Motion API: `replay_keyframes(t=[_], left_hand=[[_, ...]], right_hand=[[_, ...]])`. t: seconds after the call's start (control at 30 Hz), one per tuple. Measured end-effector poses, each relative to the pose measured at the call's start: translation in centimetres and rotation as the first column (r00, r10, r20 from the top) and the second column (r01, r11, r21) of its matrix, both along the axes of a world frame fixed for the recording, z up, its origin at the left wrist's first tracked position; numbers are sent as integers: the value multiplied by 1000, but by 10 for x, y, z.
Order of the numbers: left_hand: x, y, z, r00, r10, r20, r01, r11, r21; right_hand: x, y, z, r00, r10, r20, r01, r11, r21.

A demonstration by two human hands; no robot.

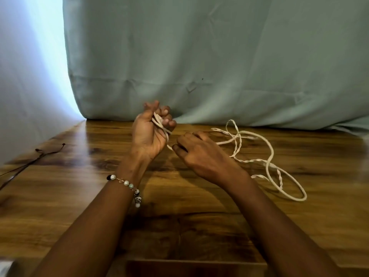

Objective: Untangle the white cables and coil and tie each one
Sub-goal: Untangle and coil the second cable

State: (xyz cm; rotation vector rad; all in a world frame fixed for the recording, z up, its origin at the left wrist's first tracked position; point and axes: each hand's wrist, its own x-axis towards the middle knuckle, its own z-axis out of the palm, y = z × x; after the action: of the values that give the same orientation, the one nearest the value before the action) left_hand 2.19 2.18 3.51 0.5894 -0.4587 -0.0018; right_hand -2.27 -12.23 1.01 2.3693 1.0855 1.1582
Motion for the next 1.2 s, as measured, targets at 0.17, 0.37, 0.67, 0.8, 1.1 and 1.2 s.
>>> replay_keyframes(t=[0.17,0.37,0.67,0.8,1.1,1.2], left_hand=[[-5,-17,-5,971,217,104,-240,894,378],[-6,-20,-22,887,237,396,-462,455,762],[-17,-14,-18,927,23,375,-357,358,862],[-17,-24,-17,963,-182,201,-75,531,844],[-11,-17,-27,834,-545,85,345,635,691],[-12,-14,-27,767,-638,72,452,616,646]], right_hand=[[2,-15,6,952,116,-283,-51,973,226],[2,-29,18,946,204,-251,-125,946,299],[14,-88,33,1000,13,-20,-1,859,511],[15,-87,30,994,102,-39,-63,825,561],[4,-65,28,883,327,-337,-80,811,579],[2,-66,28,774,360,-522,22,807,590]])
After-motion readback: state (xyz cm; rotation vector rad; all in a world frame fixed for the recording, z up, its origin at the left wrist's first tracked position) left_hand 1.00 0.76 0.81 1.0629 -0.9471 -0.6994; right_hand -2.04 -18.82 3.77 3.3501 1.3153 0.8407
